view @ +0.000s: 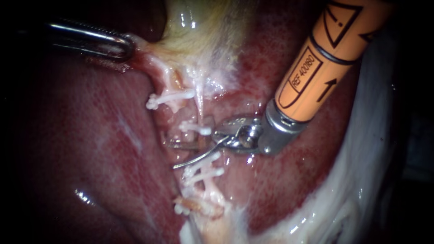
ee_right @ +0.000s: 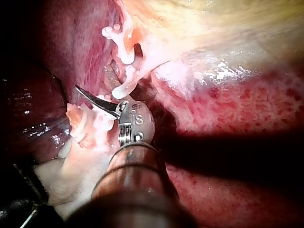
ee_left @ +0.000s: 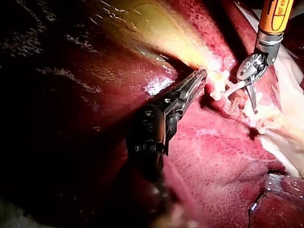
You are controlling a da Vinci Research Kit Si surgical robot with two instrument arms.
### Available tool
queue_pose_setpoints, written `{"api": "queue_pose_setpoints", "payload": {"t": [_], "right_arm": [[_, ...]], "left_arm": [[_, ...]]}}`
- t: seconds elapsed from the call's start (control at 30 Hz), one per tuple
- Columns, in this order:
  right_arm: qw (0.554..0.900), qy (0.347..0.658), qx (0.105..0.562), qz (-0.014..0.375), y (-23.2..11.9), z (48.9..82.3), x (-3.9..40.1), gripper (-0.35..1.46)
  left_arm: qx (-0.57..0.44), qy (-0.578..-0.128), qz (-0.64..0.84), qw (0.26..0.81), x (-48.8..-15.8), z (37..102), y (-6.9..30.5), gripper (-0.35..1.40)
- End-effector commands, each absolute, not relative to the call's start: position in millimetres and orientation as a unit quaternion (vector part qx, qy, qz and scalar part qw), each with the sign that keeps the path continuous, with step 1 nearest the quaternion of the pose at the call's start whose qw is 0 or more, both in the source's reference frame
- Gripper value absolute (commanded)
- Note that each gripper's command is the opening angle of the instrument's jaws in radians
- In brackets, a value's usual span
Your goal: Go to the cutting position right tube
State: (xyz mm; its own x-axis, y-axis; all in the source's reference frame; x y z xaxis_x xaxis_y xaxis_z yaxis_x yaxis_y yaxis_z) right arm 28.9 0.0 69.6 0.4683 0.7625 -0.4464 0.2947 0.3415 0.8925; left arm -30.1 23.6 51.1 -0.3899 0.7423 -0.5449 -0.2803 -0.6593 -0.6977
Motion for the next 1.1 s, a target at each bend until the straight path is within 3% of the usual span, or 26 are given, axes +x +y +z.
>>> {"api": "queue_pose_setpoints", "payload": {"t": [0.03, 0.57, 1.1], "right_arm": [[0.656, 0.489, 0.547, 0.177, -0.1, 69.5, 29.0, 1.43], [0.639, 0.507, 0.551, 0.177, -0.3, 68.8, 29.7, 1.41], [0.629, 0.508, 0.560, 0.181, 0.3, 65.1, 29.6, 1.41]], "left_arm": [[-0.448, -0.258, 0.793, 0.322, -30.1, 51.1, 23.5, -0.35], [-0.448, -0.258, 0.793, 0.322, -30.1, 51.1, 23.6, -0.35], [-0.448, -0.258, 0.793, 0.322, -30.1, 51.2, 23.6, -0.35]]}}
